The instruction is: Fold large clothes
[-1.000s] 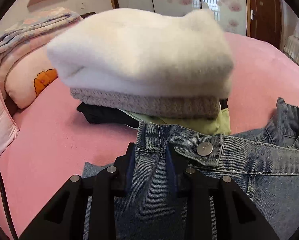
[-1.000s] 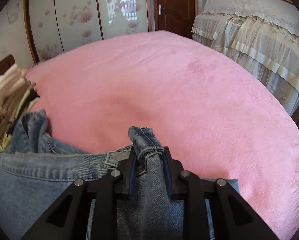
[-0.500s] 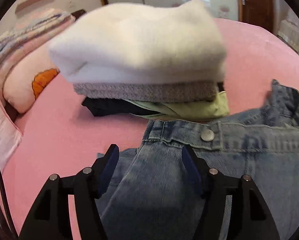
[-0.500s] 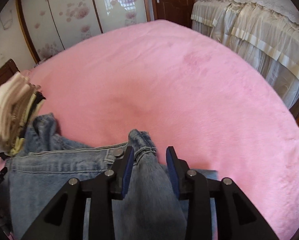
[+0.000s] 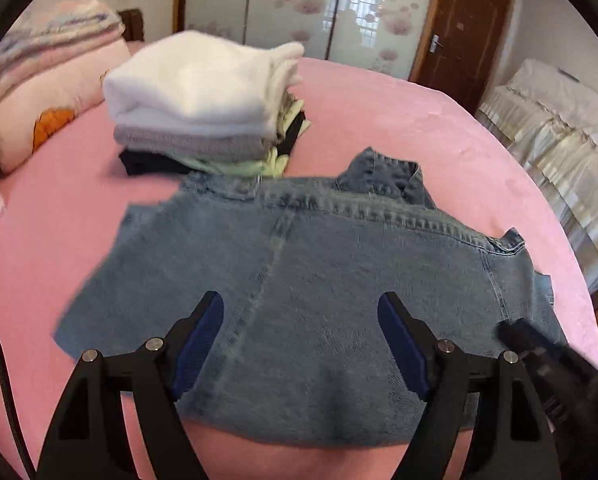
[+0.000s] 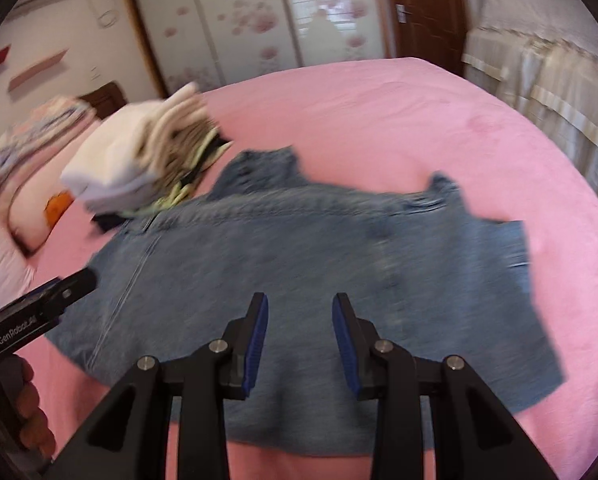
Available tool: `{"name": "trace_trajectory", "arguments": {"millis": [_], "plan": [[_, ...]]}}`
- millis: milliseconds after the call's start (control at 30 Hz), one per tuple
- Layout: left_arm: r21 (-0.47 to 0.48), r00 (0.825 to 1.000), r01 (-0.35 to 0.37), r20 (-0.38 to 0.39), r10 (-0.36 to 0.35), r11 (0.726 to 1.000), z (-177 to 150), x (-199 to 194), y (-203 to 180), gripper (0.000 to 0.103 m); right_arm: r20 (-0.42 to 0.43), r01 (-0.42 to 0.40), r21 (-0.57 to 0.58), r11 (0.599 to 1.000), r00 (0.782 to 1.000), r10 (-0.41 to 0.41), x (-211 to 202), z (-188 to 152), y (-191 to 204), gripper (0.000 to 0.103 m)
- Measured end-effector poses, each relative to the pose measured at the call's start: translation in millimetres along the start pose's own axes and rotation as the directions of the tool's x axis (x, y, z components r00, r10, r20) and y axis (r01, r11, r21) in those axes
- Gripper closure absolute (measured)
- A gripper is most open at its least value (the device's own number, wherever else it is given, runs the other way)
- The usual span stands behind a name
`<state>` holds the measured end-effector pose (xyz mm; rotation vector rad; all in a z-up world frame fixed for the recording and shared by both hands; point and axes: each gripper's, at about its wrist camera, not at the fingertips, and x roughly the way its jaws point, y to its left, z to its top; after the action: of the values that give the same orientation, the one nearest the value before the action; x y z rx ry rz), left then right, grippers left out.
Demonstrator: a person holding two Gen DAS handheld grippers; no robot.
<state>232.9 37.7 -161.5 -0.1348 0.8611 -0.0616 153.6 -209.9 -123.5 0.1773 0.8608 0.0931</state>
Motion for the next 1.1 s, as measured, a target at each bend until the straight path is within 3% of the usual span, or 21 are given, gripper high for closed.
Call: {"name": "trace_trajectory", "arguments": {"millis": [67, 167, 233, 267, 300, 367, 467, 500, 567, 800, 1000, 1100], "plan": [[-0.011, 0.998, -0.052, -0.031, 0.052, 0.999, -16.1, 16.5, -0.4, 0.025, -0.024, 0.015, -0.032, 0.999, 1.0, -0.016, 19.6, -11.6, 6.8, 0.069], [-0.004, 0.984, -0.154, -0.092, 0.153, 0.988, -30.8, 44.5, 15.0, 0.025, -0.033, 0.109, -0.061, 0.992, 0.993, -0.112, 33.7, -21.5, -14.7, 0.07], [-0.029, 0.985, -0.142, -0.102, 0.139, 0.989, -33.7, 52.9, 32.5, 0.021, -0.012, 0.192, -0.045, 0.98, 0.981, -0.193, 32.9, -25.2, -44.7, 0.07], [-0.047, 0.988, -0.134, -0.087, 0.13, 0.99, -33.5, 51.7, 41.1, 0.021, -0.005, 0.212, -0.025, 0.977, 0.977, -0.212, 30.1, -26.5, -64.9, 0.078], [-0.04, 0.984, -0.169, -0.07, 0.166, 0.985, -32.4, 50.1, 46.8, 0.021, -0.005, 0.242, 0.003, 0.97, 0.97, -0.242, 25.7, -28.1, -88.1, 0.083], [-0.019, 0.966, -0.255, -0.052, 0.254, 0.967, -30.5, 49.6, 57.7, 0.021, -0.013, 0.385, 0.045, 0.922, 0.923, -0.385, 19.3, -32.5, -125.8, 0.083], [-0.052, 0.972, -0.229, -0.059, 0.226, 0.972, -30.7, 49.5, 75.6, 0.021, -0.028, 0.35, 0.14, 0.926, 0.937, -0.349, 7.5, -41.0, -174.8, 0.091], [-0.044, 0.97, -0.237, -0.059, 0.234, 0.971, -30.8, 49.9, 77.7, 0.021, -0.035, 0.384, 0.138, 0.913, 0.923, -0.383, 5.3, -42.2, -180.0, 0.087], [-0.016, 0.968, -0.246, -0.056, 0.245, 0.969, -31.9, 50.0, 76.2, 0.021, -0.033, 0.43, 0.155, 0.889, 0.902, -0.43, 0.0, -43.3, -185.3, 0.061], [-0.043, 0.97, -0.229, -0.092, 0.224, 0.973, -31.2, 29.1, 79.5, 0.02, -0.03, 0.365, 0.306, 0.879, 0.927, -0.375, -24.2, -45.6, -187.9, 0.059], [-0.069, 0.976, -0.209, -0.073, 0.204, 0.975, -33.4, -18.7, 82.4, 0.02, 0.024, 0.313, 0.311, 0.897, 0.941, -0.337, -55.8, -50.1, -145.3, 0.059], [-0.082, 0.983, -0.177, -0.071, 0.171, 0.981, -35.9, -47.0, 83.0, 0.02, 0.037, 0.242, 0.316, 0.917, 0.963, -0.267, -69.6, -54.6, -123.6, 0.059]]}}
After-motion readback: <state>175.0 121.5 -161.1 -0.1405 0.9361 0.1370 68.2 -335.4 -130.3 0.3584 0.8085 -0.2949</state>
